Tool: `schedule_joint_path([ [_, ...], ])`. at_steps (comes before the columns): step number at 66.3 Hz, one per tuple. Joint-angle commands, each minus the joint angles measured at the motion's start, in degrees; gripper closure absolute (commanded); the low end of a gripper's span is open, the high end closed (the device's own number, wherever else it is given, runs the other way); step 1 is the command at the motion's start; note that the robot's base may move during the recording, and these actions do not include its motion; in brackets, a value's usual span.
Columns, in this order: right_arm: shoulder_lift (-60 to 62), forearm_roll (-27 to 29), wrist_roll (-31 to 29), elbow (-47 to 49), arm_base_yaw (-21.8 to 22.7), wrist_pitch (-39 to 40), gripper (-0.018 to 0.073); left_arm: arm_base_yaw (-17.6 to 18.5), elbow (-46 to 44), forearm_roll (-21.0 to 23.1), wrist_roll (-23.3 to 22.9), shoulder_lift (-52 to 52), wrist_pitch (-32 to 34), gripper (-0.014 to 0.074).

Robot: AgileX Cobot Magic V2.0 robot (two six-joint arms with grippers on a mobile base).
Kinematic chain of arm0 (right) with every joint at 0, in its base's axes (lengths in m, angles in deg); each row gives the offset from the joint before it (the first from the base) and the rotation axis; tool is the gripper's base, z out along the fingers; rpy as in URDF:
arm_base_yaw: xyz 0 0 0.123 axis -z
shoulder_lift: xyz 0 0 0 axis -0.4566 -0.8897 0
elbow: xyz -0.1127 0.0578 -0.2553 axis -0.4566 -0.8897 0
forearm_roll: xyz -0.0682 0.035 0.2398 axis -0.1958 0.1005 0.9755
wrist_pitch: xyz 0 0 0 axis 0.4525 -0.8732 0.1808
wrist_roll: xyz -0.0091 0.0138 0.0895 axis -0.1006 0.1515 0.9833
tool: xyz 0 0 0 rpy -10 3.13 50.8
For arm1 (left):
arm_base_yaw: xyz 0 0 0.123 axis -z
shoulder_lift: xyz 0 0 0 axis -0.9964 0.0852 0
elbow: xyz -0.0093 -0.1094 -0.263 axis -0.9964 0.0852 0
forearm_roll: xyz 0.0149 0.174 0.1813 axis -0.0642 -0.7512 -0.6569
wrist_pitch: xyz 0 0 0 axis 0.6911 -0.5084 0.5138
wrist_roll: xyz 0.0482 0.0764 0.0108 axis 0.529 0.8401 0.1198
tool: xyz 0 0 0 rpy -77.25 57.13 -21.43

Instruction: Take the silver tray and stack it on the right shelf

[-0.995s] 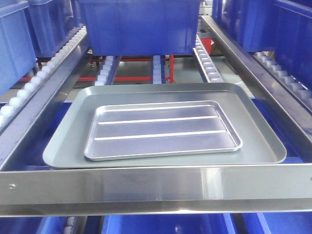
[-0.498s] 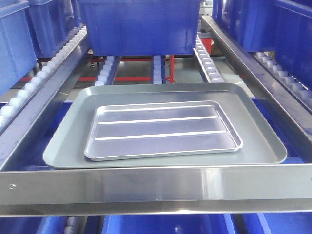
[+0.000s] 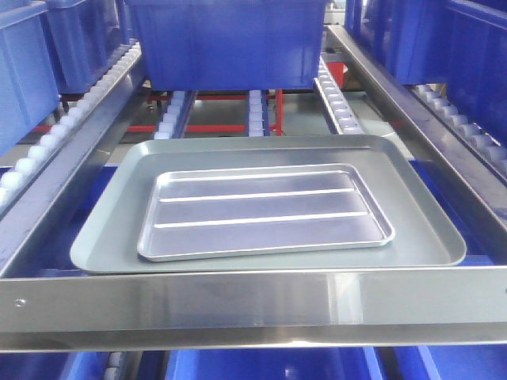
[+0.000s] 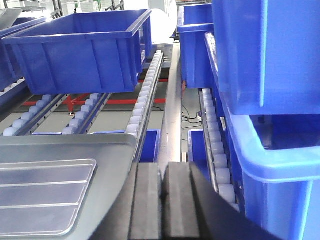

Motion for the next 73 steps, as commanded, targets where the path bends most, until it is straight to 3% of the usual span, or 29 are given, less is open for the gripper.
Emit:
schedule_joint_path([
  [1,1.0,-0.1,-0.5,0.1,0.3,5.3,0.0510,-0.6,-1.0,0.9,1.1,-0.5,4.8,0.0678],
  [4,1.0,-0.1,-0.5,0.1,0.3,5.3,0.0510,-1.8,-0.2,5.8,7.6,-1.4,4.4,0.0678],
  [9,1.0,-0.1,-0.5,0.1,0.3,5.3,0.0510,-5.6,2.4,18.2,25.6,-3.8,5.2,0.0678],
  [11,1.0,-0.1,-0.5,0.1,0.3,5.3,0.0510,-7.4,3.6,22.4,30.6,-4.8,6.2,0.0678],
  [15,1.0,-0.1,-0.5,0.1,0.3,5.3,0.0510,-11.4,6.8,27.5,36.1,-7.0,9.7,0.0678],
  [31,1.0,-0.1,-0.5,0.1,0.3,5.3,0.0510,-29.7,18.9,28.2,37.2,-14.2,19.3,0.0678],
  [41,1.0,-0.1,-0.5,0.1,0.3,5.3,0.0510,-37.1,23.1,28.2,37.2,-14.4,25.1,0.0678],
  [61,1.0,-0.1,-0.5,0.1,0.3,5.3,0.0510,-38.6,23.1,28.2,37.2,-14.4,20.2,0.0678],
  [73,1.0,-0.1,-0.5,0.1,0.3,5.3,0.0510,-38.6,23.1,25.3,37.2,-14.4,17.8,0.0678],
])
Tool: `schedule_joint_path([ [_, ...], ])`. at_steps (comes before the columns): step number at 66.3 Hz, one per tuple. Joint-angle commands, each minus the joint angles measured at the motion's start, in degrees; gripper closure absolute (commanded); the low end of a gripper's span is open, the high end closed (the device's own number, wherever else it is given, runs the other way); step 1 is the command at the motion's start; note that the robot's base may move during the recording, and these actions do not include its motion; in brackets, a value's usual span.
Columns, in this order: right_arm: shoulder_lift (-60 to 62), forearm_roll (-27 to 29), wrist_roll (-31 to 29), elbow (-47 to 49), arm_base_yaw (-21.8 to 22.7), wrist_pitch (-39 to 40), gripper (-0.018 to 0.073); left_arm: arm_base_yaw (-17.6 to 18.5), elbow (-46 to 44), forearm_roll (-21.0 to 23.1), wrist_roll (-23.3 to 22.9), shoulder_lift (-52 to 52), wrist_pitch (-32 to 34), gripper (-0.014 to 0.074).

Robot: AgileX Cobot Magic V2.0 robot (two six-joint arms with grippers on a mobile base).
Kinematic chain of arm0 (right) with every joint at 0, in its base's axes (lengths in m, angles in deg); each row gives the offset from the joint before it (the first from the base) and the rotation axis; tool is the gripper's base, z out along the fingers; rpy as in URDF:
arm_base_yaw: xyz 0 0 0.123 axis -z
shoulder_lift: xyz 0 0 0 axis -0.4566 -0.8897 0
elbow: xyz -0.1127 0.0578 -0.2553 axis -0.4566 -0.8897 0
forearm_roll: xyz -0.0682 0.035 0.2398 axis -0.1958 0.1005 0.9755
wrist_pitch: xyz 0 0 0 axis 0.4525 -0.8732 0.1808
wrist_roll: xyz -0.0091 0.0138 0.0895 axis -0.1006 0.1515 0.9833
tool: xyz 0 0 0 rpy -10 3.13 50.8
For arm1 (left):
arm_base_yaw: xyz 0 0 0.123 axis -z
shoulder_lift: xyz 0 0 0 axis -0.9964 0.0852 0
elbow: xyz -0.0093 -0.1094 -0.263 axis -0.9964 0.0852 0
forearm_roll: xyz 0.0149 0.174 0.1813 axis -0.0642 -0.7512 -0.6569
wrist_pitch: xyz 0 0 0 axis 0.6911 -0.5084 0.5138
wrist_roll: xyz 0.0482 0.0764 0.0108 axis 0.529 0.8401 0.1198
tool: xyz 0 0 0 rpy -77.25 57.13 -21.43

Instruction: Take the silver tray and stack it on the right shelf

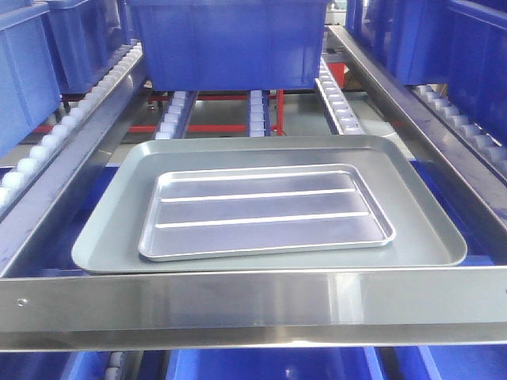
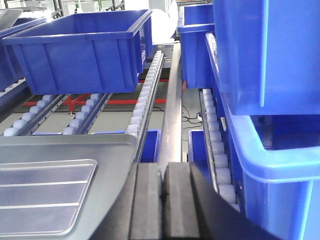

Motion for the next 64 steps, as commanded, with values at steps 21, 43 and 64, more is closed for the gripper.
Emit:
schedule_joint_path([
  [21,1.0,-0.1,-0.5,0.1,0.3,5.3,0.0510,0.0,1.4,-0.8,0.2,-0.7,3.8,0.0678],
  [43,1.0,-0.1,-0.5,0.1,0.3,5.3,0.0510,0.0,1.4,-0.8,0.2,-0.7,3.8,0.0678],
  [64,1.0,-0.1,-0.5,0.1,0.3,5.3,0.0510,0.0,1.4,-0.8,0.2,-0.7,3.8,0.0678],
])
